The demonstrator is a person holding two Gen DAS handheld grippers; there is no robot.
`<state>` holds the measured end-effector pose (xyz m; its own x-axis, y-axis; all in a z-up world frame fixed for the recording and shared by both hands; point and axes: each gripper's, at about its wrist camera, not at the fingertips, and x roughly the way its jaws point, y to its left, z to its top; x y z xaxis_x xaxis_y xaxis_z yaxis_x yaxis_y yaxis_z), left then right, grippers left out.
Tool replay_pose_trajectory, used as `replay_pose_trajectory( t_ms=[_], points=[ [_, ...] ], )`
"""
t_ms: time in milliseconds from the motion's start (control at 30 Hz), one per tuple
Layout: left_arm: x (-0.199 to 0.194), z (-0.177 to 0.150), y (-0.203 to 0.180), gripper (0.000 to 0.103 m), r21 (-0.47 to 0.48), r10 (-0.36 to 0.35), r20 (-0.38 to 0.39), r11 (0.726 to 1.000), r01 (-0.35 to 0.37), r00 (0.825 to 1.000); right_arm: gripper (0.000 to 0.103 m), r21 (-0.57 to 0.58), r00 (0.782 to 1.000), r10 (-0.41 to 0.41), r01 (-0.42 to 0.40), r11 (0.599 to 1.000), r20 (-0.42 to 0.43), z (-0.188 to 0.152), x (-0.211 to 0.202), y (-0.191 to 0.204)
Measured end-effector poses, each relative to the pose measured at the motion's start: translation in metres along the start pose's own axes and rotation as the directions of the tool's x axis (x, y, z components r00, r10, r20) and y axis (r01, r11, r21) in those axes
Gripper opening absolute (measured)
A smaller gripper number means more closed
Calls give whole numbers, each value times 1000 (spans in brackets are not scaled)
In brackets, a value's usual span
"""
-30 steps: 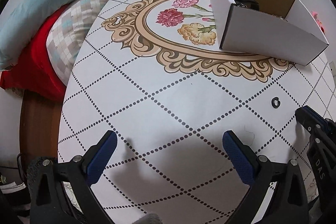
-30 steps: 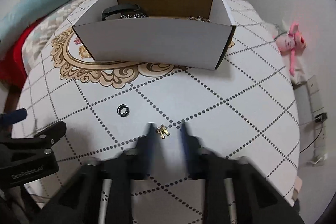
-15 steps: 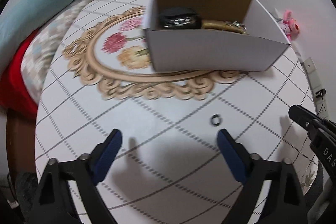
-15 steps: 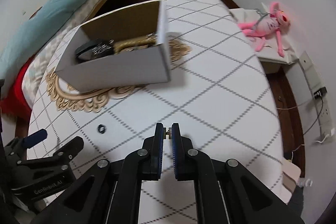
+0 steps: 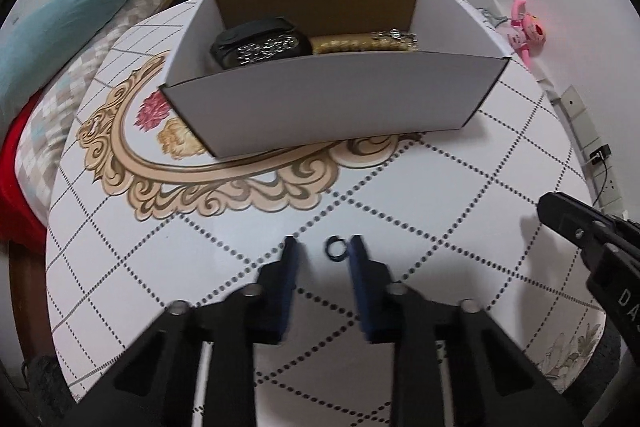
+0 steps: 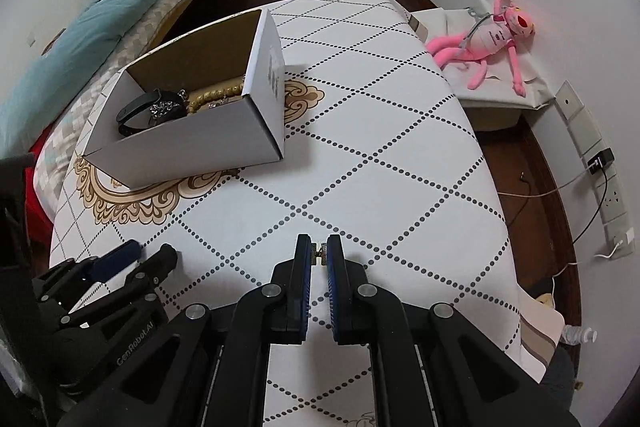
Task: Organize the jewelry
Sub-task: 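Close right tool on the gold piece while left tool closes on the black ring, then carry the black ring with left tool while right tool carries the gold piece to the box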
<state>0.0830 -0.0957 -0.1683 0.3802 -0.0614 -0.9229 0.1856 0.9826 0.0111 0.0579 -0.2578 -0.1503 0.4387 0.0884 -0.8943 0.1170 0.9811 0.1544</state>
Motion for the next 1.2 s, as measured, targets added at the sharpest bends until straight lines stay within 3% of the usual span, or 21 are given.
replay_pose_trajectory(
  t_ms=[367,567,700,833,900,1000,1200],
  points=[
    [-6,-1,4,10,-16,-19,26,1000,20,999,8,3,1000,2,-2,1000,15,2,-7,-3],
    [-41,7,9,10,-27,-38,105,999,41,994,8,-2,998,30,-30,1000,52,10,-23,2],
    [-70,29,16,10,-45,-81,161,995,89,984,8,-7,993,78,-78,997,93,25,-41,10],
    [-74,66,33,10,-93,-191,126,975,203,974,8,-11,980,160,-160,987,121,56,-53,20],
    [-70,83,41,10,-110,-216,110,967,228,970,8,-13,971,216,-216,976,103,76,-51,27],
    [-63,106,46,10,-105,-225,85,967,234,971,8,-13,963,259,-259,966,68,101,-40,37],
    [-50,150,58,11,-116,-204,33,971,207,978,8,-25,967,253,-254,967,-22,139,-5,51]
  ],
)
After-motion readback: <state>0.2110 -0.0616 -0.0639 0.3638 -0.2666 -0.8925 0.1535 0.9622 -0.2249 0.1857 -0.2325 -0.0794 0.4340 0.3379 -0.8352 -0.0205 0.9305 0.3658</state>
